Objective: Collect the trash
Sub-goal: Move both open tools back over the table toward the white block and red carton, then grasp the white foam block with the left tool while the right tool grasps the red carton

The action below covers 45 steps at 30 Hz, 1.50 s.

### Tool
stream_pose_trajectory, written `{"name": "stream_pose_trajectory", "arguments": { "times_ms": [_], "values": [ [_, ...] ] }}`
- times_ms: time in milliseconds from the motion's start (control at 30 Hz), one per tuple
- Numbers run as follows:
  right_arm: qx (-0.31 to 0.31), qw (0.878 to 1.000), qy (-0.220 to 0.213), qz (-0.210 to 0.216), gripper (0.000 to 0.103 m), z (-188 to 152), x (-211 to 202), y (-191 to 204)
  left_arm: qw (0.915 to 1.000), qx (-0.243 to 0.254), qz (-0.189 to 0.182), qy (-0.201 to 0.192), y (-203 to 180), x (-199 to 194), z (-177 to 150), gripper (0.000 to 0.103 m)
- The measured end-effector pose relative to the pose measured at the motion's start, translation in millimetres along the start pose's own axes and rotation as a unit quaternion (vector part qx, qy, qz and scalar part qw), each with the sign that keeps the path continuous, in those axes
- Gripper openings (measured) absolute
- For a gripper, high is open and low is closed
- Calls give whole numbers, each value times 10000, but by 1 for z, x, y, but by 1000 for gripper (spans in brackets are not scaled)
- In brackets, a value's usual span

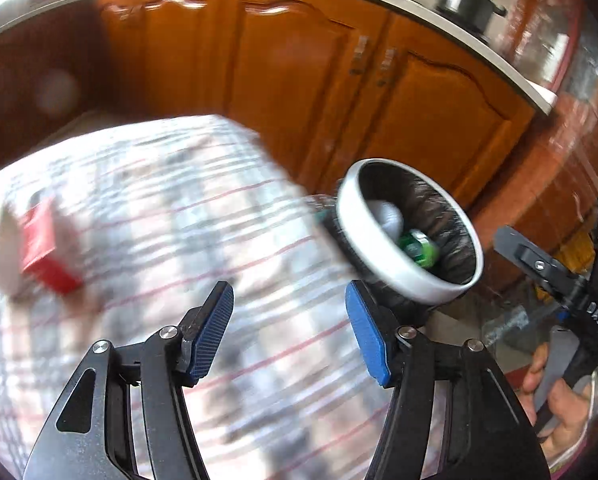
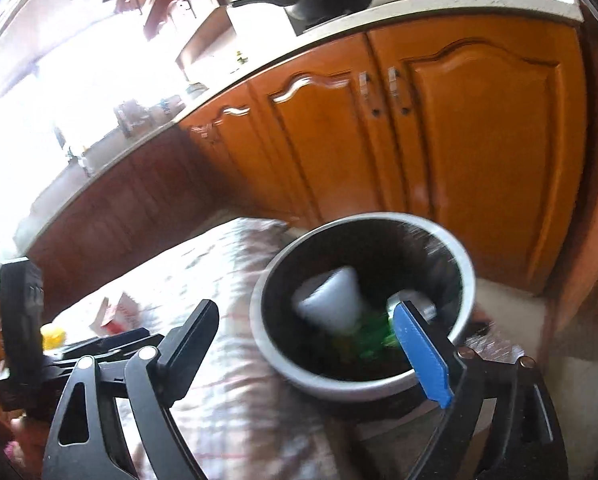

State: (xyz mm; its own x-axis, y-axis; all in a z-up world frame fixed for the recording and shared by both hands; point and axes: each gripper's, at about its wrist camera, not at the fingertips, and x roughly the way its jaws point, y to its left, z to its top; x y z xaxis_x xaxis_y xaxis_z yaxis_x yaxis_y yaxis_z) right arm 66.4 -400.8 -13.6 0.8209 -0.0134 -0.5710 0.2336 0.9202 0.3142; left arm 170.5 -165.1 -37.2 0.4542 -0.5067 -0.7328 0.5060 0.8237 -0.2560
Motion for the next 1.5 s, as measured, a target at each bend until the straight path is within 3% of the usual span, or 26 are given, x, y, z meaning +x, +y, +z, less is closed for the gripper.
{"name": "stream_pose_trajectory", "arguments": {
  "times_ms": [333, 567, 1133, 1267, 1333, 1467, 1500],
  "values": [
    [-299, 9957, 546, 684, 91, -25, 21, 75, 9957, -704, 571, -197, 98, -54, -41, 59],
    [-701, 9881, 894, 1039, 91, -41, 43, 132, 9895, -1088, 873, -366, 148, -79, -51, 59],
    [-1455, 9690, 1374, 1449, 88, -42, 123, 232, 9797, -1574, 1205, -291, 223, -85, -36, 59],
    [-1547, 9664, 1516, 1388, 73, -42, 156, 248, 9793, -1592, 1221, -276, 232, -84, -30, 59],
    [-1606, 9645, 1614, 1336, 58, -42, 174, 256, 9797, -1593, 1187, -268, 234, -82, -27, 59],
    [-1665, 9609, 1810, 1270, 49, -43, 206, 266, 9818, -1519, 1119, -215, 231, -75, -19, 59],
    [-1678, 9600, 1860, 1252, 35, -43, 211, 267, 9824, -1483, 1114, -217, 230, -73, -16, 59]
  ]
}}
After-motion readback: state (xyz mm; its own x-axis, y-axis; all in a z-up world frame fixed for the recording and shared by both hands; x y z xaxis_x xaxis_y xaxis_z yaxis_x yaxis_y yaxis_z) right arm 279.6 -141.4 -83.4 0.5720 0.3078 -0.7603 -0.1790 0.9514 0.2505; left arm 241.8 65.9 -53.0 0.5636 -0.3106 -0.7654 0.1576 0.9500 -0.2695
